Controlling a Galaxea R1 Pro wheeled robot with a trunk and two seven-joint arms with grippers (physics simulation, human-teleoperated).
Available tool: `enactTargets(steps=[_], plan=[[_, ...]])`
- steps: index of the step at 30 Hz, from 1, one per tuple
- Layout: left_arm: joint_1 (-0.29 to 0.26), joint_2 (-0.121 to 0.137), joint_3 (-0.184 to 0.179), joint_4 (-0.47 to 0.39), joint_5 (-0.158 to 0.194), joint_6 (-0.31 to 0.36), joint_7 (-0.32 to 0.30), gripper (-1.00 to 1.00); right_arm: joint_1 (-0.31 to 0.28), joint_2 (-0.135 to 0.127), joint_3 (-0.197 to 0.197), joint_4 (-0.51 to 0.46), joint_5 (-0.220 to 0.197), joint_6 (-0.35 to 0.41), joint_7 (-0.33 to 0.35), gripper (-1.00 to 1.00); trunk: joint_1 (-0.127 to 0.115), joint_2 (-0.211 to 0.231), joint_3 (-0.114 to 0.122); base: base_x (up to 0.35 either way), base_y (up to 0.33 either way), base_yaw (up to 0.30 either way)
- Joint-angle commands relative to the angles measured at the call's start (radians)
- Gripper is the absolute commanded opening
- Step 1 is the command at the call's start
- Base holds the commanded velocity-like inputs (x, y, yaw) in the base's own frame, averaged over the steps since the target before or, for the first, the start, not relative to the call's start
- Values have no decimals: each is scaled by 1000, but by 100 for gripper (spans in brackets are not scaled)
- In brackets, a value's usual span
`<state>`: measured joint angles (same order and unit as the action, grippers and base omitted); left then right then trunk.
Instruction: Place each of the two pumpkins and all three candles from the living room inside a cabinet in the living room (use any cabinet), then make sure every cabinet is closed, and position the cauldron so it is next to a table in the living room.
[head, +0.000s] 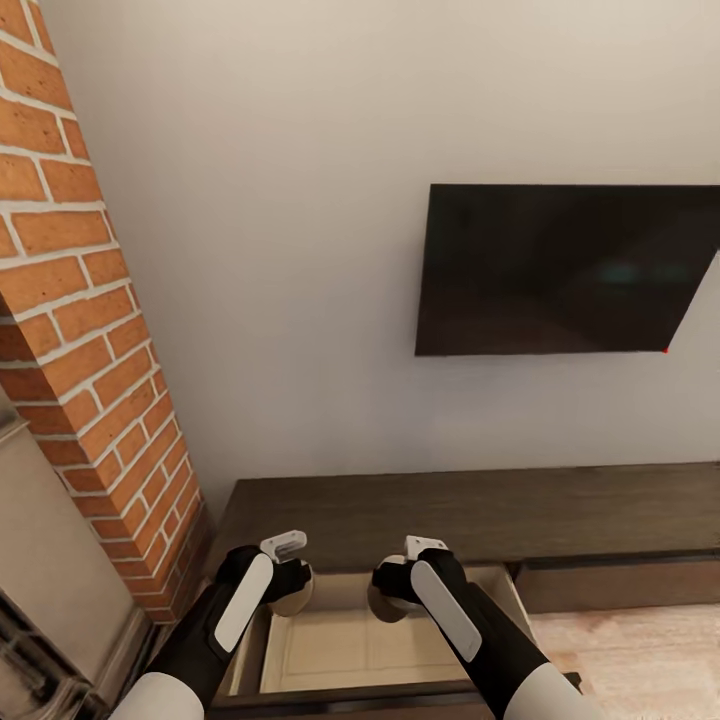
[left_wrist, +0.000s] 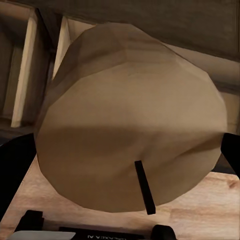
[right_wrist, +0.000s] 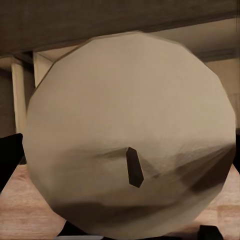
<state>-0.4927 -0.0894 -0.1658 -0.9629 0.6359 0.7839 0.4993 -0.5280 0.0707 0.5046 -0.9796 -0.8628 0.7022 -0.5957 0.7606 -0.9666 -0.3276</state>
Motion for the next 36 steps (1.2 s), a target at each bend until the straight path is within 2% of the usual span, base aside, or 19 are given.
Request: enactTargets(steps=[1,14,36], plan=[[0,0,-1,-2,11,1,10,-100,-1,0,2,-1,-10,0,-10,-100,0,-1,0,6,55,-192],[0,1,-1,-5,10,1,10,-100,-1,0,2,-1,-10,0,-10,-100,0,-1,1,92,89,-23],[0,-2,-3,-10,10,1,11,-100,-1,0,2,-3,-10,0,-10,-100,4,-8,-2,11,3,0]])
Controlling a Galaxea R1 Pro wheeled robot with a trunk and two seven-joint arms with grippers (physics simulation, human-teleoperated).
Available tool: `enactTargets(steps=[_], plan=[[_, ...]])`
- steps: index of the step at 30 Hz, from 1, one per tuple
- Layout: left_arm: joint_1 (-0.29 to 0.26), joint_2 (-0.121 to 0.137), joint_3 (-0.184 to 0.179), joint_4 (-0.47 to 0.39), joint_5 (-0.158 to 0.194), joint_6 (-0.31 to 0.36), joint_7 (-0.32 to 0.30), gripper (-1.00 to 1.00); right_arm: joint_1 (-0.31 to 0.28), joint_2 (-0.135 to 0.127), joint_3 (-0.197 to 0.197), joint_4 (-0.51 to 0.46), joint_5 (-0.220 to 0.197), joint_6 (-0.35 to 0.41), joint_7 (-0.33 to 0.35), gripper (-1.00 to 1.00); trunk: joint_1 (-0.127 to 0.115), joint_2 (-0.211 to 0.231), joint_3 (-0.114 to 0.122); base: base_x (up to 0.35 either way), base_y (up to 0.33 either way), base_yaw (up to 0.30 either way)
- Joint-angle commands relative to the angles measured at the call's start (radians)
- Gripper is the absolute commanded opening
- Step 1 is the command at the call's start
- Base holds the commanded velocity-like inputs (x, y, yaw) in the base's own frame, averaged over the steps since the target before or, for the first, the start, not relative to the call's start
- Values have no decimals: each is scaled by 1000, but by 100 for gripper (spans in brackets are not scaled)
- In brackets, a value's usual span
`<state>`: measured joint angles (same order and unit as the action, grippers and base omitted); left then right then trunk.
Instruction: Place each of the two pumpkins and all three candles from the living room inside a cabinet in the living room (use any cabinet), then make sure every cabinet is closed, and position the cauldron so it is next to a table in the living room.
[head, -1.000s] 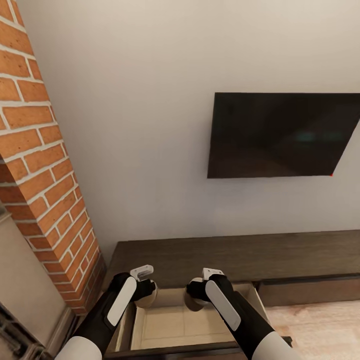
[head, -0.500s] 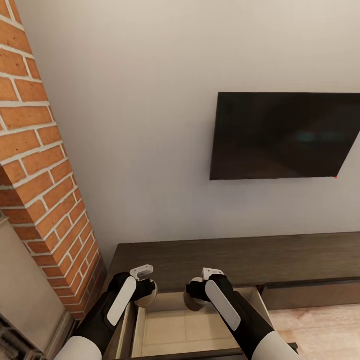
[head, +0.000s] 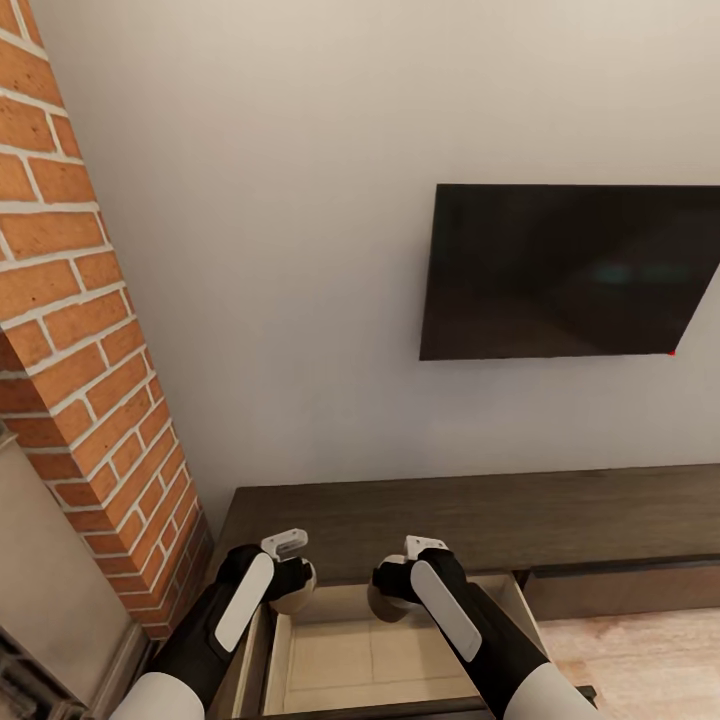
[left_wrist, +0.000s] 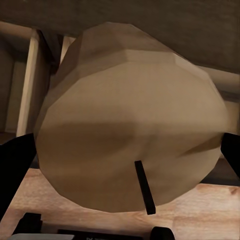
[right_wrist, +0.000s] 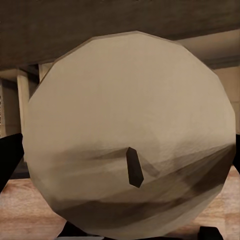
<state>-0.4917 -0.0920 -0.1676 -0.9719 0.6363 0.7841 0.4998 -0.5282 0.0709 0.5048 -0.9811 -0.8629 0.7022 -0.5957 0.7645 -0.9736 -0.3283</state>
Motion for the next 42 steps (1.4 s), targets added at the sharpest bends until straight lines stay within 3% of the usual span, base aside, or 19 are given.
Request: enactTargets(steps=[1,6,21,33,37,42], plan=[[-1,0,-5,-1,10,1,10,-100,-1,0,2,-2,-10,0,-10,-100,0,-1,-1,0,0,0],[-1,-1,-19,-1,11,1,10,-100,-1,0,2,-3,-10,0,-10,-100,0,-1,-1,0,0,0],[-2,-4,-32,30,10,-4,9,-100,0,0,3,-16,-10,0,-13,-100,58,-106,-48,0,0,0],[-4,-35,-75,91,7,-53,9,-100,0,0,3,-14,-10,0,-18,-100,104,-190,-86,0,0,0],[-4,-38,-87,110,7,-94,9,-100,0,0,3,-14,-10,2,-17,-100,119,-218,-98,0,0,0],[-4,-38,-88,112,7,-99,8,-100,1,0,4,-14,-10,2,-14,-100,138,-253,-114,0,0,0]])
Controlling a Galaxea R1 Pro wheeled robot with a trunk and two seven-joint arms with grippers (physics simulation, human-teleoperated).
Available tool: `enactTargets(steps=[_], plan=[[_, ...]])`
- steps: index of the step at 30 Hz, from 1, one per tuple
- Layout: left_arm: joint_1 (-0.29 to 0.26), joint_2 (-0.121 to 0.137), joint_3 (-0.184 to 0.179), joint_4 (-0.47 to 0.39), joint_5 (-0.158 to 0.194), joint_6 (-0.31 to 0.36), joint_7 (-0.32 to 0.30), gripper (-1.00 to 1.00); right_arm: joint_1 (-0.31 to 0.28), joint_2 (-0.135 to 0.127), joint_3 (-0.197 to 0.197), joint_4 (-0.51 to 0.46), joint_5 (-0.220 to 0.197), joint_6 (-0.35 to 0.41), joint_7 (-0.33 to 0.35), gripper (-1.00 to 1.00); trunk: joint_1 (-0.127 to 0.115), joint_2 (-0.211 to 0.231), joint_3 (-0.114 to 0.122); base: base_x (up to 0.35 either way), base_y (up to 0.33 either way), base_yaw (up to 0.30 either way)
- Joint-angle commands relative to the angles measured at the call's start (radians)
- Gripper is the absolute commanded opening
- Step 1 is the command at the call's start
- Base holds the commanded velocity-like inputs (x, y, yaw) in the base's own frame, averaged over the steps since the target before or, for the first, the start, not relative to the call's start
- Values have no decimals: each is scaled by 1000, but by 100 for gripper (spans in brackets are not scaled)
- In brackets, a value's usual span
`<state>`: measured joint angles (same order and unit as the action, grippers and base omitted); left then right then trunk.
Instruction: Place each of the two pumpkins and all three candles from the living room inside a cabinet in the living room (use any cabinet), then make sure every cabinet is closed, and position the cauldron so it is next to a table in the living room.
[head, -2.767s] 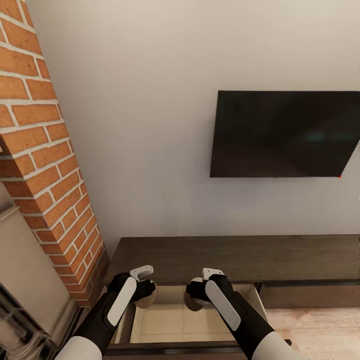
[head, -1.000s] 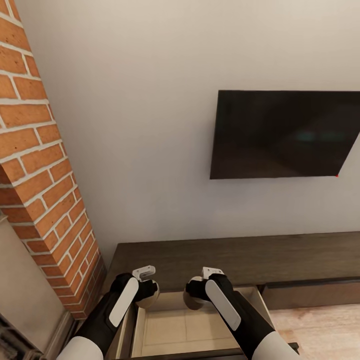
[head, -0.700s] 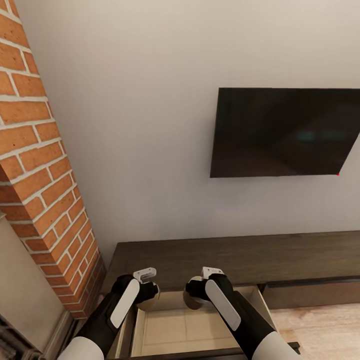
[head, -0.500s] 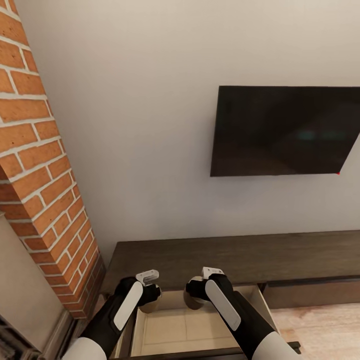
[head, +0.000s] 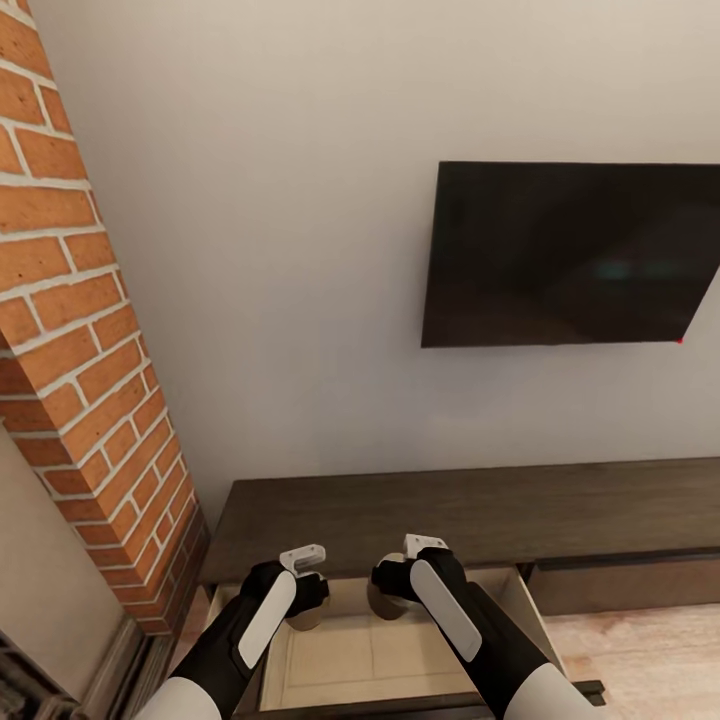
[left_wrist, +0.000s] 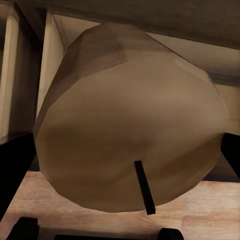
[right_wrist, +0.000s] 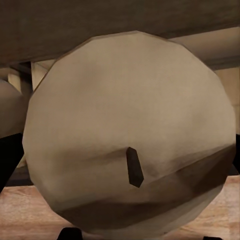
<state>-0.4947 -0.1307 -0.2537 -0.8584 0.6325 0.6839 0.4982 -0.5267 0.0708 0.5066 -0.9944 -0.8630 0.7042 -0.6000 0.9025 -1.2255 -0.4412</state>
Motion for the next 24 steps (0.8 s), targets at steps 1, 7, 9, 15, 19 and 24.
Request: enactTargets(steps=[1,7,9,15,19,24], plan=[[-1,0,-2,-2,10,0,10,-100,-1,0,2,-1,-9,-1,-11,-100,4,-8,-4,0,0,0],[-1,0,-2,-2,10,0,11,-100,-1,1,12,11,54,-2,-20,-100,27,-50,-23,0,0,0],[-1,0,-2,-2,10,0,11,-100,-1,1,14,17,87,-2,-21,-100,35,-64,-29,0,0,0],[-1,1,-2,-2,10,0,11,-100,-1,6,14,45,120,-2,-24,-100,58,-106,-48,0,0,0],[-1,2,-2,-2,10,0,11,-100,-1,9,13,59,125,-3,-24,-100,73,-134,-61,0,0,0],[-1,2,-2,-3,10,0,11,-100,-1,14,13,65,127,-3,-24,-100,92,-169,-76,0,0,0]])
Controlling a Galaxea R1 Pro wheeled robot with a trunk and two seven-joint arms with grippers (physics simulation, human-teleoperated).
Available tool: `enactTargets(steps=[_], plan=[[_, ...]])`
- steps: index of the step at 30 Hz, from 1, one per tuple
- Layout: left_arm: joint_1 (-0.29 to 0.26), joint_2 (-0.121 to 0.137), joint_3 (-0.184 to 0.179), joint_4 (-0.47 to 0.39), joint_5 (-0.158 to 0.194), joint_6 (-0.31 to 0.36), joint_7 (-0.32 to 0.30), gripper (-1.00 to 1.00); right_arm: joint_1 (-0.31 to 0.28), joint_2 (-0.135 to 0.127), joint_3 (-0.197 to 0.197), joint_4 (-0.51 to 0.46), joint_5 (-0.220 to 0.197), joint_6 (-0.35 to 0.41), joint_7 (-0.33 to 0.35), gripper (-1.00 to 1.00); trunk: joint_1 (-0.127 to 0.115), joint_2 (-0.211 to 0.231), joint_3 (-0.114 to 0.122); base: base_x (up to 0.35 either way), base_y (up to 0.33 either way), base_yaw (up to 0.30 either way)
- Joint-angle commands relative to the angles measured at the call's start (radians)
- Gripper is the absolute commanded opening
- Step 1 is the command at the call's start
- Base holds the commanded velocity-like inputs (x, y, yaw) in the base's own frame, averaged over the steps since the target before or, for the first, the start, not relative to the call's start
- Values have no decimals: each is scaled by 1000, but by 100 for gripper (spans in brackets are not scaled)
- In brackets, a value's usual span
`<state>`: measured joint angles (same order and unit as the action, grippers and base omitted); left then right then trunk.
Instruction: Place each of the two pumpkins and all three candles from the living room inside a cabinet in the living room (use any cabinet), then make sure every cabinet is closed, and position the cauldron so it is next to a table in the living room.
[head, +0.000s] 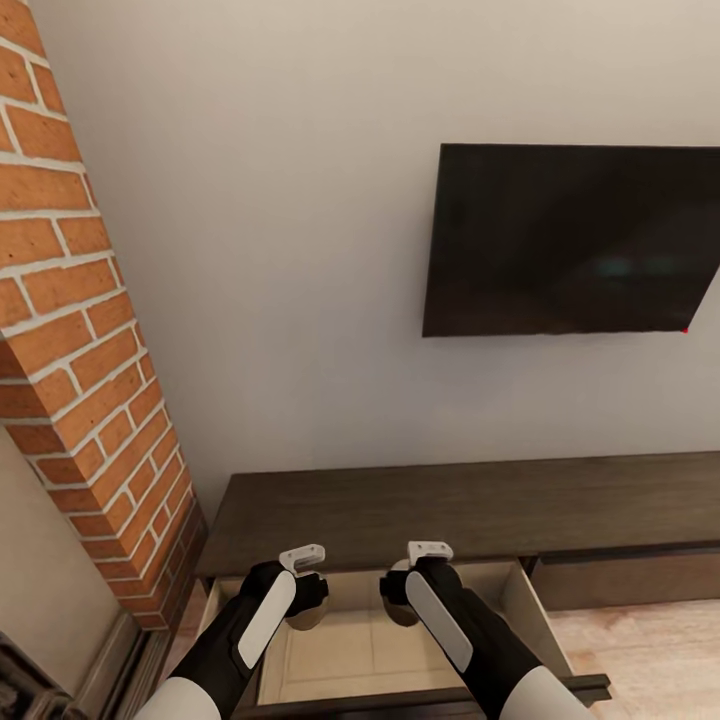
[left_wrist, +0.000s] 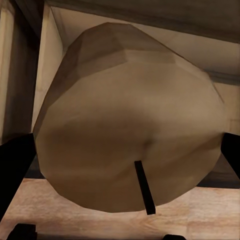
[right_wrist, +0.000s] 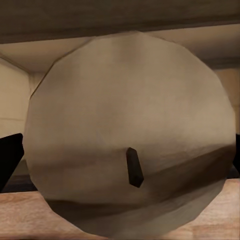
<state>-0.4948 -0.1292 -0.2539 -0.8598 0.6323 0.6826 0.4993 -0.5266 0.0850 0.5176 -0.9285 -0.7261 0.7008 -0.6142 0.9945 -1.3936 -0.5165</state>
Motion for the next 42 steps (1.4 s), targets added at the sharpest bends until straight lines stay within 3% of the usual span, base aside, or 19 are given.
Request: enactTargets(steps=[1,10,42], plan=[[-1,0,-2,-1,11,1,10,-100,-1,0,2,0,-9,0,-11,-100,4,-8,-4,0,0,0],[-1,0,-2,-1,10,1,10,-100,-1,4,5,25,-7,-3,-63,-100,38,-71,-32,0,0,0],[-1,2,-22,-8,11,2,10,-100,-1,2,4,26,-6,-3,-58,-100,161,-295,-133,0,0,0]])
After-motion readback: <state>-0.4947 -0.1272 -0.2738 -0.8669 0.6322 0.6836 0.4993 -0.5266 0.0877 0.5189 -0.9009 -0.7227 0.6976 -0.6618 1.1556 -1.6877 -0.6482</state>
